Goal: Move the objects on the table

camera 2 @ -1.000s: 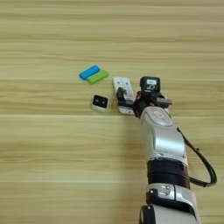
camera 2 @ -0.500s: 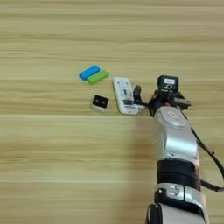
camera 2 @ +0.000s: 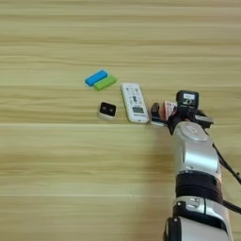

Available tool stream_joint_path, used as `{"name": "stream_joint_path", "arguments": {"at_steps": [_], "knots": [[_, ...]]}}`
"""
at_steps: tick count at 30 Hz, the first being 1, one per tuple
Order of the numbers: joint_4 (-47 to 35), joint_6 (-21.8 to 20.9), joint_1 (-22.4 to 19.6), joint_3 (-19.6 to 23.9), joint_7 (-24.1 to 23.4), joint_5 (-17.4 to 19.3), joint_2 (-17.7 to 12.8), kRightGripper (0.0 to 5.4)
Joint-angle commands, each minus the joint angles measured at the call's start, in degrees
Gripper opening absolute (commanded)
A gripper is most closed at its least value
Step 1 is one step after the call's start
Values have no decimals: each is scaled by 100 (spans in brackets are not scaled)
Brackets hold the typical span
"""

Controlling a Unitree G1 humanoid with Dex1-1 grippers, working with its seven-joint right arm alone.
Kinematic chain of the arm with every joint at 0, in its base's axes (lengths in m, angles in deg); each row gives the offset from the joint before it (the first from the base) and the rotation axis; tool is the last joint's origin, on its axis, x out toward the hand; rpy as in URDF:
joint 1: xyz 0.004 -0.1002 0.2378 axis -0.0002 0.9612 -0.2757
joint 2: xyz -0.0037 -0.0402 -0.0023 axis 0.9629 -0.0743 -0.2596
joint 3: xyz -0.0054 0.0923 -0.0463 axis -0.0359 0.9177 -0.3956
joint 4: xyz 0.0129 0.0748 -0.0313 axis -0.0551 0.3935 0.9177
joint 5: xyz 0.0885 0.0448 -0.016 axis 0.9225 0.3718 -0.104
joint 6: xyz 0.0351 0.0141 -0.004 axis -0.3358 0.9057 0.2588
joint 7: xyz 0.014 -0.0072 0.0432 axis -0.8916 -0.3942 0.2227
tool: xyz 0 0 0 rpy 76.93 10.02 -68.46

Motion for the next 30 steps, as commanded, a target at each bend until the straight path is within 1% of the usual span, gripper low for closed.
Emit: {"name": "stream_joint_path", "arguments": {"at_steps": [1,10,13,23,30], "knots": [[21,-251,-449,-11,87,-84,-426,535],[539,-325,-569,-17,185,-38,-531,535],[638,-301,-580,26,272,51,-523,535],[862,-175,-634,75,465,164,-510,535],[1201,-71,-741,132,642,343,-556,535]]}}
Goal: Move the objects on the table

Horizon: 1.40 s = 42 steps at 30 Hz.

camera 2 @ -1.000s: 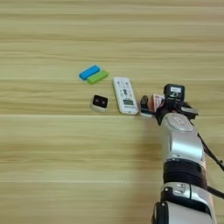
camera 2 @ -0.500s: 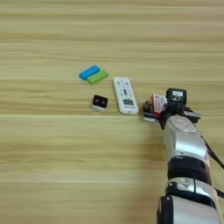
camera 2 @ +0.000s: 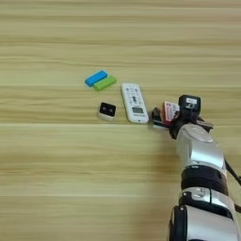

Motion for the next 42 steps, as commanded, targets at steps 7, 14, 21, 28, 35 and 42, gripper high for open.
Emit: {"name": "stream_joint_path", "arguments": {"at_steps": [7,14,21,28,35,42], "knots": [[115,125,-369,52,139,138,-302,535],[244,168,-406,28,179,165,-327,535],[347,185,-438,-7,223,171,-334,535],[406,164,-445,-36,280,169,-346,535],[524,117,-474,-61,311,167,-353,535],[607,86,-498,-80,337,173,-360,459]]}}
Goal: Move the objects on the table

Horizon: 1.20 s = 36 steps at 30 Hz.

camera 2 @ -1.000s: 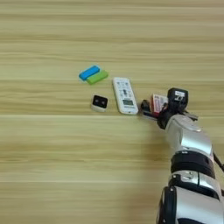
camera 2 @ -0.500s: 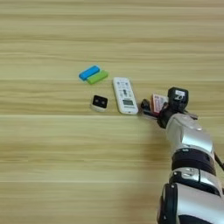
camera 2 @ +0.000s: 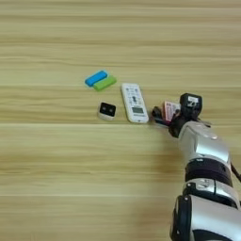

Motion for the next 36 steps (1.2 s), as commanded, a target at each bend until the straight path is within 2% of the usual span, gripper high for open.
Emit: {"name": "stream_joint_path", "arguments": {"at_steps": [1,24,36], "knots": [[9,7,-190,-36,26,-19,-161,449],[161,-91,-228,-73,121,-24,-163,225],[133,-137,-227,-66,165,-6,-147,211]]}}
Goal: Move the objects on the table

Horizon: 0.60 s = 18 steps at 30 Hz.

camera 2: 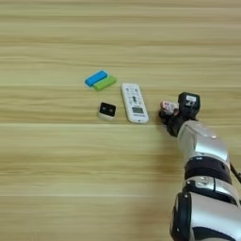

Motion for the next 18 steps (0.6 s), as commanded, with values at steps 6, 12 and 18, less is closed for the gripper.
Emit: {"name": "stream_joint_path", "arguments": {"at_steps": [6,12,18], "knots": [[-602,59,-11,15,-17,69,-64,210],[-1303,247,194,37,-120,92,-1,210],[-1729,442,311,47,-154,120,52,210]]}}
